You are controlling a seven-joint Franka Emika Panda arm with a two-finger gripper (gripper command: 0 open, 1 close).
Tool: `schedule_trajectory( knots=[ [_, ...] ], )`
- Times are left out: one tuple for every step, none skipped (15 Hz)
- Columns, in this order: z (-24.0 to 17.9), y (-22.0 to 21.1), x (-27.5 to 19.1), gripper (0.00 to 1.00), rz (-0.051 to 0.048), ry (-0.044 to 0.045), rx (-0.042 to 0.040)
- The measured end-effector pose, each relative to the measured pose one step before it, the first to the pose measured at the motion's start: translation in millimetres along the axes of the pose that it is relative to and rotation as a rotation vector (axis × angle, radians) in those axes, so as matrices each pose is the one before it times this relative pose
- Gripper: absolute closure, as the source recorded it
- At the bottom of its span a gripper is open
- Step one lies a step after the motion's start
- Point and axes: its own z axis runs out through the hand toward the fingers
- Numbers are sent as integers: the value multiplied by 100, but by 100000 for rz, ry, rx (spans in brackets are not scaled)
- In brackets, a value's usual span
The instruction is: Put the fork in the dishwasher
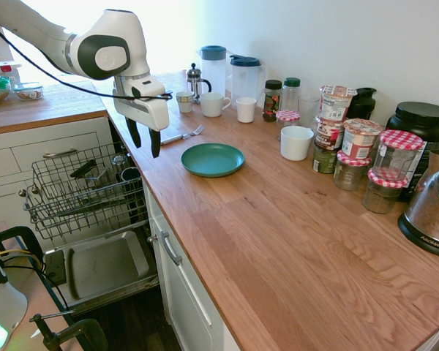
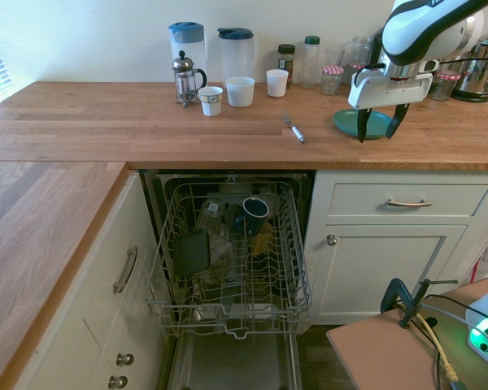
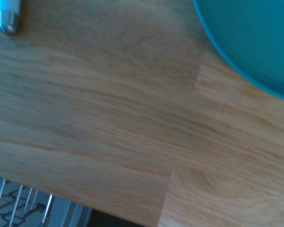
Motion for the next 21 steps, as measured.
schedule_trajectory(
  knots=[
    [-301,-1348,158,0,-144,452,893],
    [-293,-1457,240,0,-351,313,1213],
    [-383,-1544,444,0,-303,397,1503],
    [-228,-1560,555,0,71,282,1409],
    [41,-1483,576,0,259,148,997],
    [178,-1449,483,0,205,229,673],
    [344,-1589,389,0,-82,351,299],
    [554,-1601,230,0,-488,685,-259],
    [698,-1361,198,0,-258,985,-731],
    [669,-1442,123,0,-505,671,-298],
    [541,-1448,79,0,-574,232,328],
    [499,-1233,60,0,-416,305,333],
    [521,-1135,18,0,-93,410,211],
    [614,-955,32,0,286,135,97],
    [667,-716,143,0,893,273,-324],
    [603,-619,147,0,1043,252,-626],
    [517,-492,186,0,1000,94,-810],
    [489,-473,100,0,848,6,-513],
    [504,-315,70,0,723,-26,-460],
    [427,-250,-19,0,606,-85,-354],
    [341,-132,-28,0,688,-71,-293]
  ],
)
